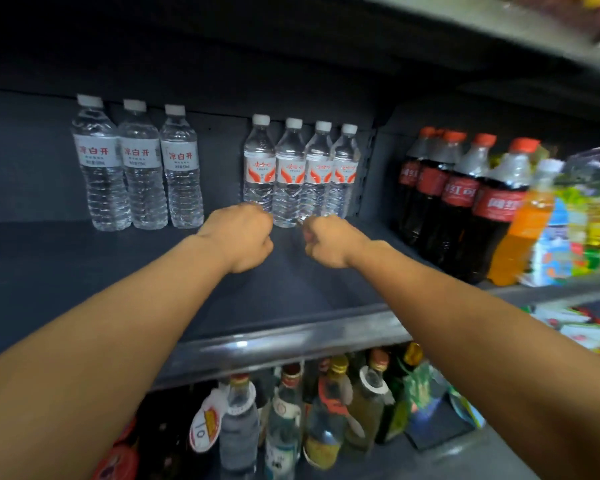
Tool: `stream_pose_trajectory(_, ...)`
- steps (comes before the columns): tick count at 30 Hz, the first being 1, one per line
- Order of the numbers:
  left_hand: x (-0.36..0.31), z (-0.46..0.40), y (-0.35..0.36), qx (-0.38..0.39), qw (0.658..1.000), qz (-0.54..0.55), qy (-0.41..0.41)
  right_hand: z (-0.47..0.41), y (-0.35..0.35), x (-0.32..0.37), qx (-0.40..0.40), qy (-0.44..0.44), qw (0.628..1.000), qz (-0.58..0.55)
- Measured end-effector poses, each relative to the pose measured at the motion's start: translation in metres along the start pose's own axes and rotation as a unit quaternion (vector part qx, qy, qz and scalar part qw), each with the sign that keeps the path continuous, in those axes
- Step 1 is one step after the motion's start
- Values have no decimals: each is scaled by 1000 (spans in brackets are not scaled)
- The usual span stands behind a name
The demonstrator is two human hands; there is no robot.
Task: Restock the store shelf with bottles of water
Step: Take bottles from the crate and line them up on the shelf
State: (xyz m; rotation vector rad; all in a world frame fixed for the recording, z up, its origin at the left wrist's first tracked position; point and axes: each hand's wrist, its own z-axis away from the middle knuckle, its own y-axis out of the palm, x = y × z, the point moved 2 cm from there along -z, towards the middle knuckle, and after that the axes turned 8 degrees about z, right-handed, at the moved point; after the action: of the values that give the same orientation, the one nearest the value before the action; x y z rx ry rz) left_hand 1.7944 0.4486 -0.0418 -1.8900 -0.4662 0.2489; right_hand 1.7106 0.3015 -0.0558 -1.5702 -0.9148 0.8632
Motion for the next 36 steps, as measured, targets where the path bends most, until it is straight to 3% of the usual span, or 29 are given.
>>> stream_pose_trajectory(15,-218,170,-29,47,986,83,139,337,-18,-50,27,40,999,18)
stream_pose_trajectory(26,-391,246,69,165,945,160,232,548,121,-129,133,226,963,-67)
stream_pose_trajectory(36,-487,267,164,295,897,191,267,614,214,-175,226,326,913,-94)
